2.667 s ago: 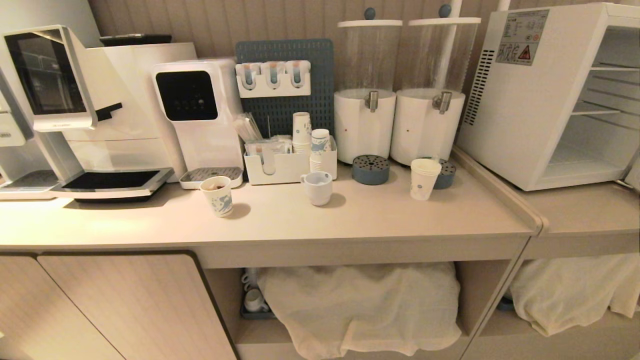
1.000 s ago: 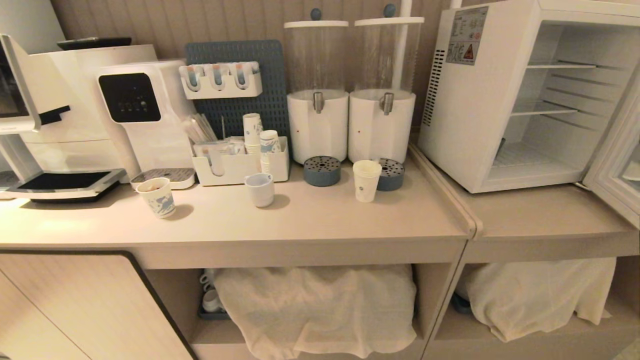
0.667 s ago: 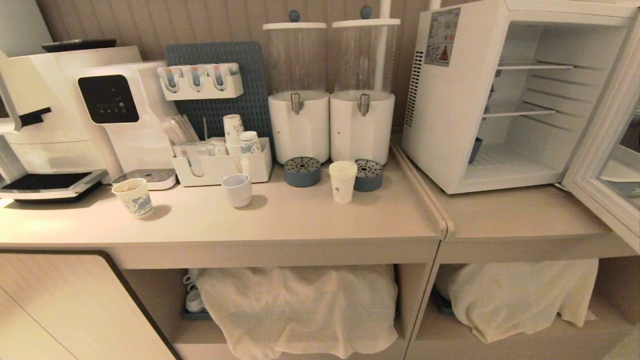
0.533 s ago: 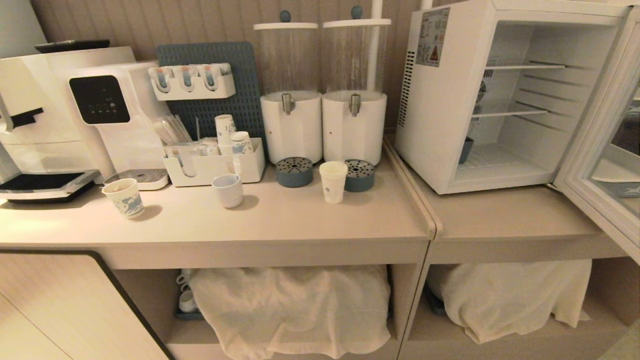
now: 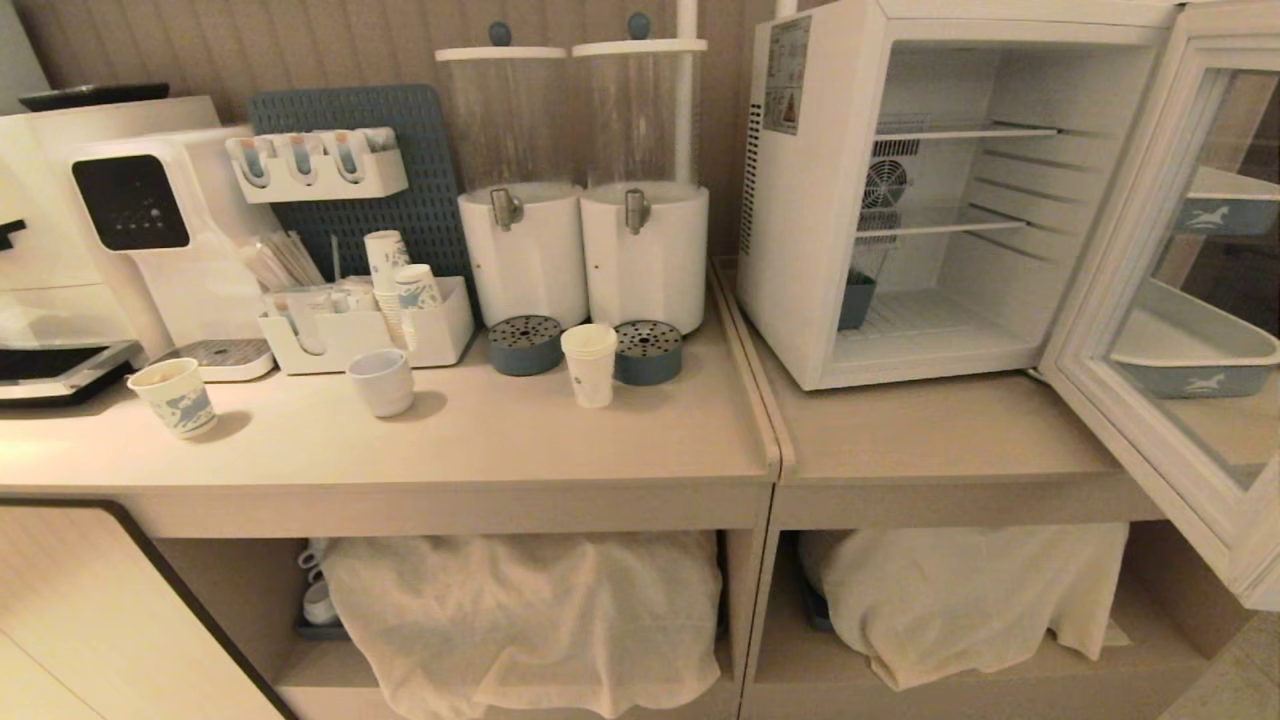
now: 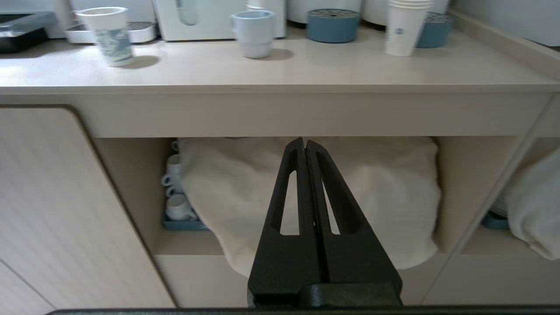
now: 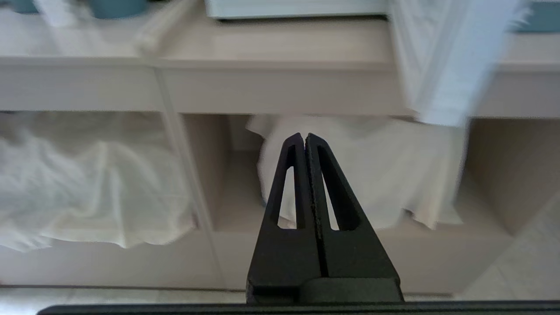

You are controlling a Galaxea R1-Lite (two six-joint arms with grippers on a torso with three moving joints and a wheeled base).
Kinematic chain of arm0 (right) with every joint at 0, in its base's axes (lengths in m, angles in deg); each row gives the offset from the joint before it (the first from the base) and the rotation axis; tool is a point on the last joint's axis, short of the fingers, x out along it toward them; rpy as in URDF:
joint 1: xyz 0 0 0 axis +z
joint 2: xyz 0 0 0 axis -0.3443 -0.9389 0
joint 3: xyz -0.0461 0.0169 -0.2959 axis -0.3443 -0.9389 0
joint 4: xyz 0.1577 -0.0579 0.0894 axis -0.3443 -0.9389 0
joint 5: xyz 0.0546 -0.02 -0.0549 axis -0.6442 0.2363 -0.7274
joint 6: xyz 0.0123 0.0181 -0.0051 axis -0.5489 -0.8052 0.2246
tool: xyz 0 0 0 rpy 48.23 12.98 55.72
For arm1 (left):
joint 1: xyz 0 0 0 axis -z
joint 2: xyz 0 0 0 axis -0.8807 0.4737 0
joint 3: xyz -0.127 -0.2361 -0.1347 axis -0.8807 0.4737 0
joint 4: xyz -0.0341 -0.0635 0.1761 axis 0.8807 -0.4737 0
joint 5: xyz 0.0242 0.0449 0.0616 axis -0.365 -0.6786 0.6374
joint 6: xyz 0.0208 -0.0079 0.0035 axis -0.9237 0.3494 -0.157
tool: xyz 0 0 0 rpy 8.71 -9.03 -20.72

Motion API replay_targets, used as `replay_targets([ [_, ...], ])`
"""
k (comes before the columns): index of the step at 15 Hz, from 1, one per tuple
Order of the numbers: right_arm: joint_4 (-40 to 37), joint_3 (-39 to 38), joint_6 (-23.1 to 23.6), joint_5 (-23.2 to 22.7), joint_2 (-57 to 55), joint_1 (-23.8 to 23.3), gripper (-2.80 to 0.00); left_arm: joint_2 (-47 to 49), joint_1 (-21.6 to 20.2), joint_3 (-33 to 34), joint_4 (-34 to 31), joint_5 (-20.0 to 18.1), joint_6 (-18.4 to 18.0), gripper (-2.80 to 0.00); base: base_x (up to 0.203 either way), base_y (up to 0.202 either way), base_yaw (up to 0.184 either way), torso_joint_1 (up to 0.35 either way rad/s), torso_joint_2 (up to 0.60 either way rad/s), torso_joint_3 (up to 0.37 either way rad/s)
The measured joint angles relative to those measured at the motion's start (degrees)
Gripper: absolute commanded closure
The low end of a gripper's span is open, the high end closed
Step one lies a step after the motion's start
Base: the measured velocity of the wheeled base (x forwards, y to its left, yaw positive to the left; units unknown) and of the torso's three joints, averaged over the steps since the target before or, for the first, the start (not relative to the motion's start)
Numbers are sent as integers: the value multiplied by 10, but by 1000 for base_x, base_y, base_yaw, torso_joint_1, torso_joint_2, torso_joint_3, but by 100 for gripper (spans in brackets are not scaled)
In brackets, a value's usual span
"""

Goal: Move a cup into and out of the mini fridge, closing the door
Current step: Close the freezer door

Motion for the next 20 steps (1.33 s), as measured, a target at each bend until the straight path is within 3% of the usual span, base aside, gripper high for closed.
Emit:
replay_targets([
  [20, -4, 1, 0, 0, 0, 0, 0, 0, 0, 0, 0, 0, 0, 0, 0, -193, 1, 3, 2, 3],
])
